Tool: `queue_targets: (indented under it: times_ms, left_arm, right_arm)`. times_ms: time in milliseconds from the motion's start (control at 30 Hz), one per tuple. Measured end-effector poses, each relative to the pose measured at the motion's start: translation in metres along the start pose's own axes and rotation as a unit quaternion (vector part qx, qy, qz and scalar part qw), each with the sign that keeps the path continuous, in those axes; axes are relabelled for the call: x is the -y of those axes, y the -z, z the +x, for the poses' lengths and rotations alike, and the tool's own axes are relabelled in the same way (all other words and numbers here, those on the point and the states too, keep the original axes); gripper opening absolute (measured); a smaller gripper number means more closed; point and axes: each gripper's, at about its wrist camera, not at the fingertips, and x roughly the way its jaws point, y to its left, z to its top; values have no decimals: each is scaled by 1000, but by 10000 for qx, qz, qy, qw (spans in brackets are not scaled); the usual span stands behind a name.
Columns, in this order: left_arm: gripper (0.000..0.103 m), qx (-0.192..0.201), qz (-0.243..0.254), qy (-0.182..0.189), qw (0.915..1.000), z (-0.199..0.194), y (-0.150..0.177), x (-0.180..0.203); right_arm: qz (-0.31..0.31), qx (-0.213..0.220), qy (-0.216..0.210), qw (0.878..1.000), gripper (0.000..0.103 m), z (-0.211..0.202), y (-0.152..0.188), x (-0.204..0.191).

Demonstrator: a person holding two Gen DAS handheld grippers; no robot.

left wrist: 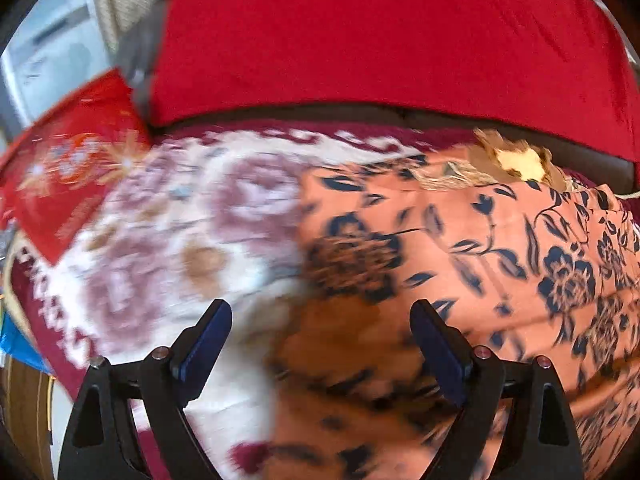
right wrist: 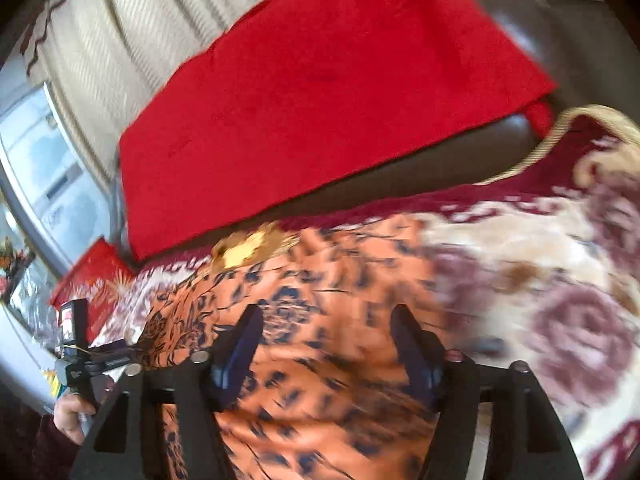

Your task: Fold small clothes

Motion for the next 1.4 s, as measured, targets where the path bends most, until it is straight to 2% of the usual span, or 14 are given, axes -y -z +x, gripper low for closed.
queue_targets:
  times_ms: [167, 433, 600, 767, 800, 867, 933, 967, 1067, 1267, 1300, 1333, 1367, 1400]
  left_arm:
    - [91, 82, -150, -71, 9998, -36, 67, -38]
    - [91, -801, -597, 881, 9911, -71, 175, -55]
    - [91, -1373, -709, 1074, 9821, -65, 197, -54]
    - [89, -1851, -909, 1146, 9718, -45, 206, -57]
    - [85, -1928, -952, 1208, 9691, -41, 208, -57]
    - [55, -2106, -972, 1332, 9636, -33, 212, -55]
    - [30, -2306, -1012, 1592, 9546, -24, 218, -51]
    - [20, -2350, -1011, 1685, 9519, -23, 220, -49]
    - [9, -2213, -1098, 1791, 9523, -28, 220, -54]
    - [13, -1688, -1100, 1445, 9688, -55, 208, -80]
    - [21, -1653, -1103, 1373, 9704, -57, 207, -82]
    - [56, -1729, -1094, 1274, 9705, -53, 208, -83]
    - [79, -1794, -1109, 1222, 9699, -50, 208, -84]
    - [81, -1869, -1158, 1200, 9681, -45, 210, -85]
  right_arm:
    - [852, -480, 69, 9952, 71, -41, 48, 59]
    - [1124, -1172, -292, 9863, 71, -92, 136, 65]
    - [1217, -1899, 272, 9739, 71, -92, 179, 52]
    - [1677, -2213, 795, 9574, 71, -65, 199, 61]
    - [1779, -2271, 834, 9538, 71, -59, 203, 64]
    - [2061, -2369, 679, 9470, 69, -50, 209, 69]
    - [2035, -2404, 401, 9483, 45, -42, 212, 64]
    - [1872, -2435, 307, 9512, 25, -40, 212, 57]
    - [1323, -2403, 205, 9614, 12, -45, 209, 34]
    - [1021, -2077, -491, 9716, 9, -81, 185, 1]
    - [985, -1959, -624, 9737, 9, -89, 180, -2]
    - [959, -1825, -779, 9754, 9, -97, 173, -6]
    - [965, -1734, -893, 9760, 9, -103, 167, -10]
    - [986, -1662, -963, 9764, 9, -106, 162, -13]
